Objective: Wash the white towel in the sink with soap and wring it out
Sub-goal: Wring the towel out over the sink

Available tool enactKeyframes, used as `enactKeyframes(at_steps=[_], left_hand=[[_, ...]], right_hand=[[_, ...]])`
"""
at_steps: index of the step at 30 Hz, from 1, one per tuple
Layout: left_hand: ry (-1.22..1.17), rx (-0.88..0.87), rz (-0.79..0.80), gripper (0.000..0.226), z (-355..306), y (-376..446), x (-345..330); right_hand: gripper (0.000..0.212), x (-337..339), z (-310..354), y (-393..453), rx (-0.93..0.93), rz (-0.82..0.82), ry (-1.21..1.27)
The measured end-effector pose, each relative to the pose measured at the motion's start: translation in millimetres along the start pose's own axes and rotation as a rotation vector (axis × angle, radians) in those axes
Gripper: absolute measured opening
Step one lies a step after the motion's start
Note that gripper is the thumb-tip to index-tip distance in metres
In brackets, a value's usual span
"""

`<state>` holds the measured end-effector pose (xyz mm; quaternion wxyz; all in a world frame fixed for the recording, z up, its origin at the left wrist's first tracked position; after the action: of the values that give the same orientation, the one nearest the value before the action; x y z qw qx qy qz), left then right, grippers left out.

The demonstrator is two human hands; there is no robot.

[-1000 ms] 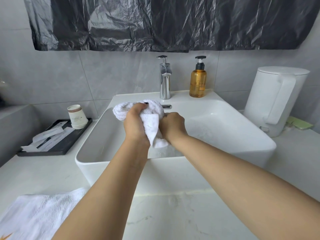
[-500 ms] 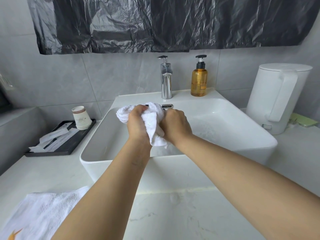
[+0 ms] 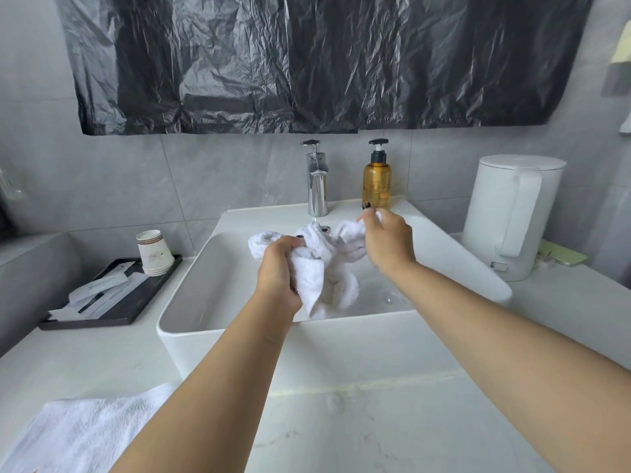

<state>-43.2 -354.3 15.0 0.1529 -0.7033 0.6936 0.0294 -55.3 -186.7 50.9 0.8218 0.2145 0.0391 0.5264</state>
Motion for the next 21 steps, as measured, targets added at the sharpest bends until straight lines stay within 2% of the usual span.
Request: enactKeyframes(at_steps=[4, 7, 8, 10, 13, 14, 16, 17, 20, 21], left_hand=[[-0.07, 0.0, -0.03, 0.019, -1, -2, -1], [-0.167, -0.066, -0.012, 0.058, -2, 0, -4], [-0.169, -0.085, -0.012, 0.062, -3, 0, -4], [-0.156, -0.093, -0.031, 0.053, -3, 1, -3], [-0.046, -0.119, -0.064, 0.017, -5, -2, -4], [0.038, -0.15, -0.089, 0.011, -7, -3, -5], [0.182, -0.197, -0.1, 0.046, -8, -5, -7], [0.236, -0.227, -0.09, 0.053, -10, -7, -9], [0.392, -0.309, -0.08, 0.028, -18, -18, -13], [0.436, -0.321, -0.073, 0.027, -21, -22, -14]], right_hand=[[0.032, 42, 22, 26, 0.077, -0.136, 0.099], [0.032, 65, 37, 44, 0.089, -0.198, 0.166], [0.032, 70, 41, 48, 0.09, -0.192, 0.172], [0.037, 74, 47, 53, 0.092, -0.151, 0.136], [0.047, 70, 56, 49, 0.146, -0.057, 0.024], [0.048, 66, 58, 48, 0.183, -0.034, -0.014], [0.051, 59, 69, 42, 0.261, -0.005, -0.08], [0.055, 54, 75, 40, 0.302, 0.01, -0.106], [0.056, 39, 96, 39, 0.457, 0.085, -0.239], [0.056, 34, 103, 37, 0.514, 0.112, -0.288]])
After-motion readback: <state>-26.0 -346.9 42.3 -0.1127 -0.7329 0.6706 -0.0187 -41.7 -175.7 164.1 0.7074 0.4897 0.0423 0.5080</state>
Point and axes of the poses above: each hand's wrist, its own y-axis towards the middle knuckle, its own x-axis out of the back of the hand, z = x × y, the point moved 3 cm from there along y, towards the middle knuckle, and after that the axes turned 14 degrees about y, right-handed, at the moved point
